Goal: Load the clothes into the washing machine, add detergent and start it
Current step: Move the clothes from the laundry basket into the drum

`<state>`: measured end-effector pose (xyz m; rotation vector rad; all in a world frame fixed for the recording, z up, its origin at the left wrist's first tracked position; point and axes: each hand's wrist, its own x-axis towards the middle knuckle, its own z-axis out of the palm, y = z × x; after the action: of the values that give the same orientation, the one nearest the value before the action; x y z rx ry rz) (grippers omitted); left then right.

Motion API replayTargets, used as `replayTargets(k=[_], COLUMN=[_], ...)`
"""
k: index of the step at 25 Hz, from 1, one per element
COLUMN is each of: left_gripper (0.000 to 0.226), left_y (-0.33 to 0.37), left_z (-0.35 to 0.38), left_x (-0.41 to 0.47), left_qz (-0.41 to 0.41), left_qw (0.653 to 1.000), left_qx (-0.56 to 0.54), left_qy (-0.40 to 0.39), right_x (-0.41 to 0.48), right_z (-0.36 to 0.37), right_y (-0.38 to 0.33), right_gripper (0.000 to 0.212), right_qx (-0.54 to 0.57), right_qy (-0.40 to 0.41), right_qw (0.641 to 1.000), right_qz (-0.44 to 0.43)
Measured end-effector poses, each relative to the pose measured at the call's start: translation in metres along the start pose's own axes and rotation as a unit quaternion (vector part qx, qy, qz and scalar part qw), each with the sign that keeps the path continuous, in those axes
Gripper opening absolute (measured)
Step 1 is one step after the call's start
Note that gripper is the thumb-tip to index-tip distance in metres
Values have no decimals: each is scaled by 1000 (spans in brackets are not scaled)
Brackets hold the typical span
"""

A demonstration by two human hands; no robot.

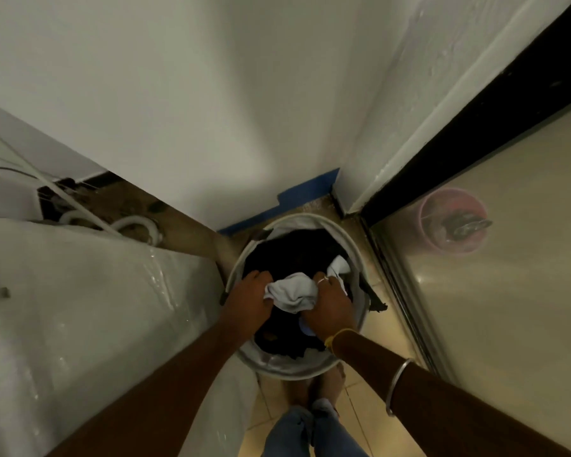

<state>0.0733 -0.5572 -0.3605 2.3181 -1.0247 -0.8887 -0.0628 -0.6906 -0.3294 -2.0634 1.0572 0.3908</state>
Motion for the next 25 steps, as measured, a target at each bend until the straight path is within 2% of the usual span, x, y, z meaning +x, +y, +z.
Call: replayTargets(k=[4, 7, 10, 13, 14, 16, 18, 19, 20, 22, 23, 25], left_gripper=[19, 20, 47, 95, 104, 106, 117, 114, 99, 44, 26, 16], left_y=[53, 83, 102, 106, 106, 110, 135, 151, 167, 186, 197, 207], left_z=[-30, -54, -82, -95, -97, -91, -94, -93, -95, -97, -102, -119], left_x=[-26, -40, -57, -69, -74, -82, -93, -100, -106, -118, -131, -158], left_qz=[30, 8, -6, 6, 5, 37, -2, 3, -26, -77, -96, -100], left_qw=[997, 995, 992, 987, 987, 982, 985, 994, 994, 974, 959, 933], left_qx=[-69, -93, -124, -159, -155, -151, -103, -61, -79, -212, -260, -331], left_qy=[8, 26, 22, -17, -40, -109, -137, -91, -67, 11, 55, 101], right_x=[-35, -59, -79, -97, -106, -121, -138, -147, -154, -171, -182, -204], right_z=[-37, -70, -101, -126, -135, -152, -169, -177, -182, -192, -197, -207], right_y=[-15, -37, -66, -96, -106, -128, -151, -162, -171, -185, -188, -190], right_gripper=[38, 41, 40, 35, 30, 23, 26, 26, 24, 16, 15, 17], right_qx=[62, 143, 167, 176, 182, 215, 275, 315, 350, 416, 442, 484], right_qy=[22, 65, 95, 134, 146, 158, 157, 148, 138, 125, 122, 123], right_qw=[998, 987, 978, 966, 961, 950, 933, 921, 909, 883, 871, 850], right_qz=[-3, -31, -79, -136, -151, -164, -170, -176, -180, -180, -177, -165])
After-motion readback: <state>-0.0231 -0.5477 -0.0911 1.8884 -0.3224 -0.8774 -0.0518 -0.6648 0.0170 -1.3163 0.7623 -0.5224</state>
